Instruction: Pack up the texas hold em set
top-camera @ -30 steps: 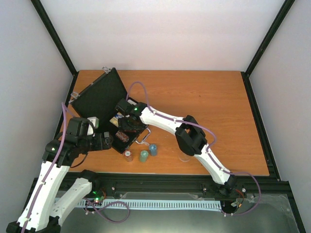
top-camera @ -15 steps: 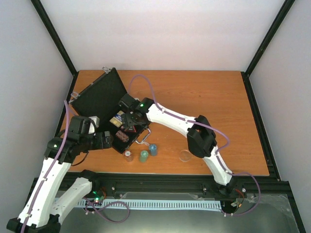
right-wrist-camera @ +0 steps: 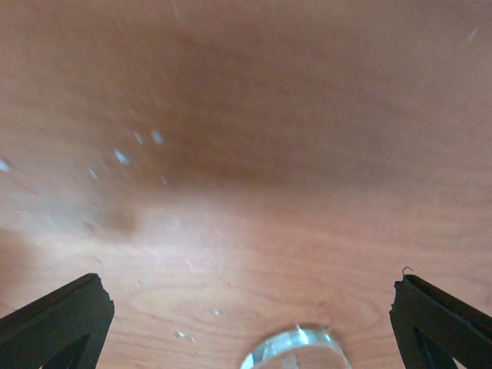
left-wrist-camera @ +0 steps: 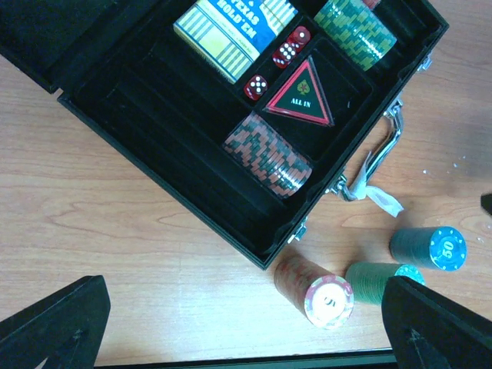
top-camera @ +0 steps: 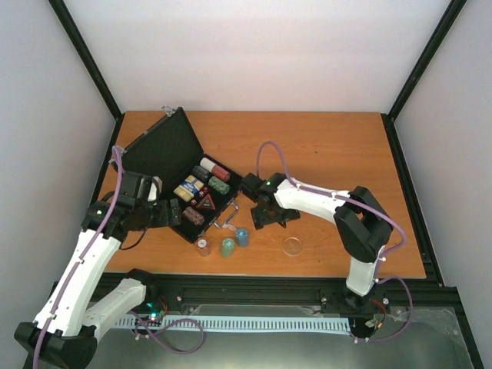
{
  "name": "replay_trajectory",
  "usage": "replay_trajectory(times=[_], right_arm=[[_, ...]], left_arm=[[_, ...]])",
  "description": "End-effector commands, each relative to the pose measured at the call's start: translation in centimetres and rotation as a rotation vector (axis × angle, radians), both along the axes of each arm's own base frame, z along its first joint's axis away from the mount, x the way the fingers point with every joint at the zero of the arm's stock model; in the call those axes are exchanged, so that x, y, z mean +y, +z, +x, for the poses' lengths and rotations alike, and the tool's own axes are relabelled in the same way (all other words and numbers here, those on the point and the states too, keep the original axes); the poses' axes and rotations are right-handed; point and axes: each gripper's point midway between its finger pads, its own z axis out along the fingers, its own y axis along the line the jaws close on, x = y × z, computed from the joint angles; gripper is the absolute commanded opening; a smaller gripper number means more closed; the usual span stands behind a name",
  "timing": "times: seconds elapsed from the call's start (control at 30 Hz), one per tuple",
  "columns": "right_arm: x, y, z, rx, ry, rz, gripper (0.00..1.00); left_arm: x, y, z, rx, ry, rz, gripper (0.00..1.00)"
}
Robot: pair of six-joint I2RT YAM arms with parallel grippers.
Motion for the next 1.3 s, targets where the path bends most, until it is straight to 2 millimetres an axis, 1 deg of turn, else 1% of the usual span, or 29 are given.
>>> replay_trajectory(times=[0.0,0.1,0.23,0.43,0.6,0.77,0.97,1.1,1.17,1.23,1.27], right_arm=[[-0.5,-1.0,-2.3,0.044,-0.029,0.044,1.00],[-1.3,-2.4,-3.7,0.092,-0.060,0.055,1.00],[-2.1,-3.2,-5.1,0.134,-0.091,0.088,1.00],[-4.0,-3.8,-6.8,0.167,-0.130,0.092,1.00],[-4.9,-4.4,-8.1,0.197,-0.152,0.104,1.00],[-5.6,-5.2,-8.9,0.219,-0.150,0.100,0.99],[-6.5,-6.4,-9.8,0.237,-0.140,0.090,0.88],[-7.2,-6.6,-10.1,0.243,-0.142,0.080,0.68],[-7.2,-6.4,-10.1,0.236,-0.140,0.082,0.61],[-7.3,-6.0,-9.8,0.220,-0.139,0.080,0.58],[-7.3,-5.8,-9.6,0.210,-0.137,0.079,0.54]], left_arm=[[-0.4,2.0,1.5,-0.065,-0.010,-0.002,1.00],[-0.5,2.3,1.7,-0.073,-0.013,-0.010,1.00],[-0.7,2.5,1.8,-0.075,-0.017,-0.021,1.00],[-0.7,2.7,1.7,-0.080,-0.020,-0.017,1.00],[-0.8,2.7,1.5,-0.075,-0.015,-0.030,1.00],[-0.7,2.8,1.4,-0.077,-0.004,-0.037,1.00],[-0.6,3.1,1.2,-0.087,0.015,-0.046,1.00],[-0.6,3.2,1.3,-0.090,0.022,-0.053,1.00],[-0.6,3.2,1.2,-0.091,0.024,-0.054,1.00],[-0.5,3.2,1.2,-0.093,0.025,-0.054,1.00],[-0.5,3.1,1.2,-0.092,0.025,-0.052,1.00]])
